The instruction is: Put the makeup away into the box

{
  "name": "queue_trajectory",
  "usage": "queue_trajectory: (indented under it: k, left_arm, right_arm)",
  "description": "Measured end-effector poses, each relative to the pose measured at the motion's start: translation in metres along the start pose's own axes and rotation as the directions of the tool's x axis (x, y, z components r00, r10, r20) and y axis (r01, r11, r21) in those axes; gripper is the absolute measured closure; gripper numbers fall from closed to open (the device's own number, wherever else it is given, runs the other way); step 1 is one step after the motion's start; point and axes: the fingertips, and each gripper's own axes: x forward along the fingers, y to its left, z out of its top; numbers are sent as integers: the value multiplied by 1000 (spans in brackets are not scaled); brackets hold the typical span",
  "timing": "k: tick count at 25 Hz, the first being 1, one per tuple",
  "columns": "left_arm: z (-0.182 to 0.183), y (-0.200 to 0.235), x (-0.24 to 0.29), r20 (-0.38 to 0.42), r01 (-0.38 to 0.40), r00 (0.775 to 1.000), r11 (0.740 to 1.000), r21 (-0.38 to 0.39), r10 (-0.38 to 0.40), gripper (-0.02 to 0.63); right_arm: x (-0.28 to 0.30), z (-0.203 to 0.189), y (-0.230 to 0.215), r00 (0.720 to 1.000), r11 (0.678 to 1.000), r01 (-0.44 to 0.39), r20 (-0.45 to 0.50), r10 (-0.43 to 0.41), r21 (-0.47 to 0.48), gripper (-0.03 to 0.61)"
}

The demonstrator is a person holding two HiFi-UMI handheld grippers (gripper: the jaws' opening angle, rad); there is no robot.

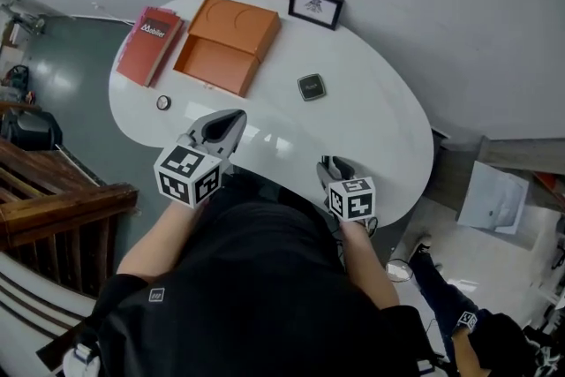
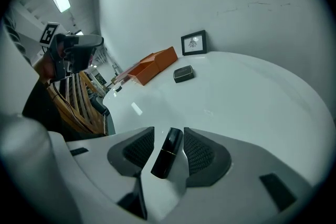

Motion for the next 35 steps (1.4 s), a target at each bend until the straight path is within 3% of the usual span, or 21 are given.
queue_trajectory:
  k: [12, 17, 21, 24, 27, 35]
  left_arm:
    - [-7, -15, 29, -26, 121, 992, 993, 6, -120, 599]
    - [-16, 2, 22, -25, 124, 992, 992, -21, -124, 599]
    - [-25, 23, 12, -23, 119, 992, 992, -50, -120, 600]
    - [-30, 40, 8, -15, 121, 992, 990, -79, -122, 599]
    - [-29, 53, 4, 2, 134, 991, 987, -89, -135, 598]
    - [-14, 97, -11, 60, 151, 988, 984, -98, -145, 598]
  right_arm:
    - [4, -18, 0, 995, 995, 98, -18, -98, 13, 400]
    - [17, -21, -1, 986, 988, 154, -65, -154, -5, 407]
    - [16, -21, -6, 970, 973, 228, -78, -231, -46, 460]
    - [17, -22, -7, 958, 960, 266, -85, -273, -94, 466]
    - [17, -21, -8, 951, 955, 287, -102, -293, -70, 470]
    - [1, 34, 4, 947, 946, 322, -7, -322, -24, 471]
